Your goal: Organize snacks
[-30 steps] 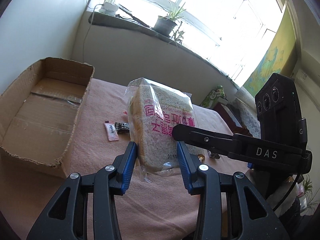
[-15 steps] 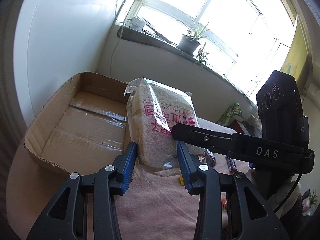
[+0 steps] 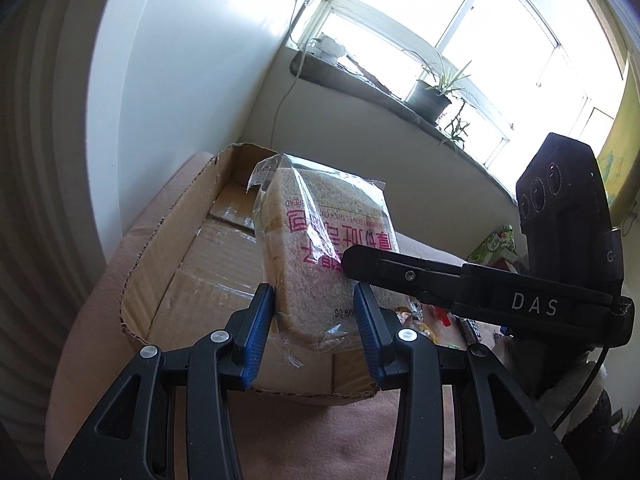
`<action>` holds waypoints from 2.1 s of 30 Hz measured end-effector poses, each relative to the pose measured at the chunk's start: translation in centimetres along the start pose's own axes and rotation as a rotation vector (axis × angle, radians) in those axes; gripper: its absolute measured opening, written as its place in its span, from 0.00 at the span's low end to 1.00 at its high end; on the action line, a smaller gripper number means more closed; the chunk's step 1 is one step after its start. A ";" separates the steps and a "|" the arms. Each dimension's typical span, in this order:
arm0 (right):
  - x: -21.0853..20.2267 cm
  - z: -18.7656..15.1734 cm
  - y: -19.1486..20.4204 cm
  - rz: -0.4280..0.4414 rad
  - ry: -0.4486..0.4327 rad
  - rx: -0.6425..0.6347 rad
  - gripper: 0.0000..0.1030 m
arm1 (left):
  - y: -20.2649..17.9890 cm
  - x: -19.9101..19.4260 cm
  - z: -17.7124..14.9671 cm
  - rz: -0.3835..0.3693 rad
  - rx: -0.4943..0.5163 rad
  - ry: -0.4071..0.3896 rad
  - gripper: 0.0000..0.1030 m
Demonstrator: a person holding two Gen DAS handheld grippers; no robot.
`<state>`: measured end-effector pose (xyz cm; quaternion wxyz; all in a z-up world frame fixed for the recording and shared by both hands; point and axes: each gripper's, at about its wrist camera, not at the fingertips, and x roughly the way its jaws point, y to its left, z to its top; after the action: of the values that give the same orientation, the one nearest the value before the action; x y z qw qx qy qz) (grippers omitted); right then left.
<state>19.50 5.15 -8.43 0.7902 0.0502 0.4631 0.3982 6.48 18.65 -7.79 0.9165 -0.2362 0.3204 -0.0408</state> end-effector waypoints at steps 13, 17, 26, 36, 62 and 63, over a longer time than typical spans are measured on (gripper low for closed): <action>3.3 1.7 -1.0 0.004 0.048 -0.003 0.45 | 0.8 1.0 -0.2 0.050 -0.003 0.020 0.37; 4.1 1.9 -1.2 -0.034 0.061 -0.013 0.45 | 0.6 1.0 -0.2 0.071 0.005 0.011 0.37; 3.0 1.8 -1.5 -0.058 0.021 -0.024 0.45 | 0.4 0.2 -0.3 0.097 0.004 -0.005 0.37; -0.8 0.3 -1.6 -0.067 -0.024 -0.043 0.60 | -1.5 -1.2 -0.9 0.117 0.042 -0.024 0.43; -18.6 -13.3 -13.1 -0.389 -0.144 0.025 0.72 | -11.8 2.9 -6.0 -0.051 0.160 0.122 0.44; -19.0 -14.0 -13.6 -0.400 -0.138 0.031 0.72 | -12.2 3.3 -6.3 -0.056 0.168 0.134 0.44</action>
<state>11.79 -20.99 -9.35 0.8826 -0.0036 0.4145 0.2219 6.16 4.54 -8.34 0.9081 -0.1640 0.3696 -0.1085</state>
